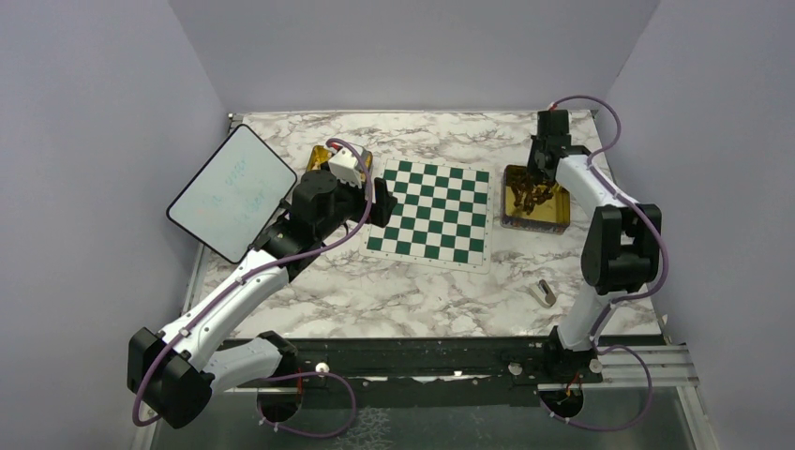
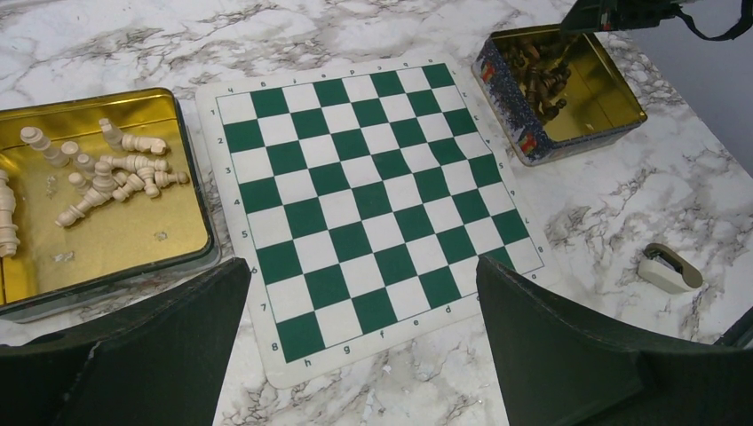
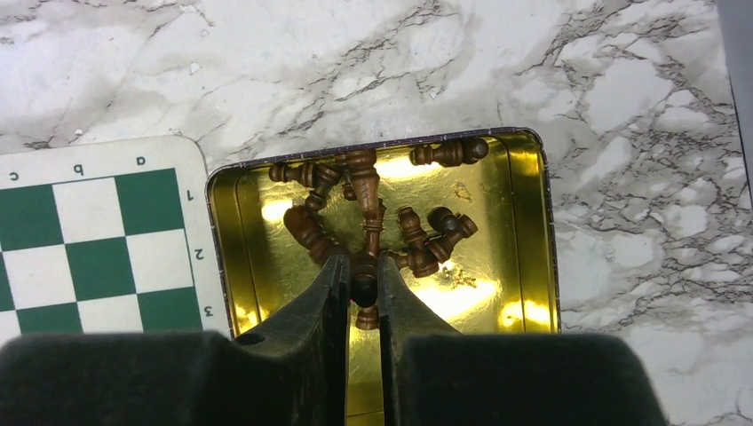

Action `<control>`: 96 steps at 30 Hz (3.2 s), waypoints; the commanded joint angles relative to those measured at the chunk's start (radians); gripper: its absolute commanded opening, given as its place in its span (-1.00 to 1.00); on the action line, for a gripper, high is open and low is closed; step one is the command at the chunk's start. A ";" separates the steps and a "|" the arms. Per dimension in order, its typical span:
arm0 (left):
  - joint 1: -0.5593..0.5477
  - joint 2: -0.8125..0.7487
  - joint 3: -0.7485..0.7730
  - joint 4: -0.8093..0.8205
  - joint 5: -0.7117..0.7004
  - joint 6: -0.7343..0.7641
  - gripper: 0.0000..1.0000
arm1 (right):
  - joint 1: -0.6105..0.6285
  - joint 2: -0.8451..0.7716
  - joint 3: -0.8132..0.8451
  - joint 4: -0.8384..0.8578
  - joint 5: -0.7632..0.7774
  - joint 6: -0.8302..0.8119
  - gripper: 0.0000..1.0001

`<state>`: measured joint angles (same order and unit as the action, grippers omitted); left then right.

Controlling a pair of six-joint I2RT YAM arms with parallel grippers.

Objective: Set up the chess pieces on the board
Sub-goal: Pick up the chess piece from the storage box, then place the chess piece on the chessboard.

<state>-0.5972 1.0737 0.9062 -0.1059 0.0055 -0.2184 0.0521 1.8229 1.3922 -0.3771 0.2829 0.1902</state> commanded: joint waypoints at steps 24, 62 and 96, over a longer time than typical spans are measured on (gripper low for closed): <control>-0.004 -0.015 -0.009 0.031 0.022 -0.010 0.98 | 0.112 -0.155 0.051 -0.050 -0.172 0.041 -0.82; -0.004 -0.035 -0.008 0.028 0.020 -0.004 0.98 | 0.344 0.347 0.355 0.080 0.016 -0.011 -0.81; -0.006 -0.035 -0.007 0.026 0.027 -0.006 0.98 | 0.344 0.454 0.448 0.010 0.050 -0.022 -0.73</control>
<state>-0.5980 1.0634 0.9020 -0.0998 0.0113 -0.2237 0.3973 2.2498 1.8133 -0.3492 0.3103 0.1658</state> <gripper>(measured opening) 0.989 0.173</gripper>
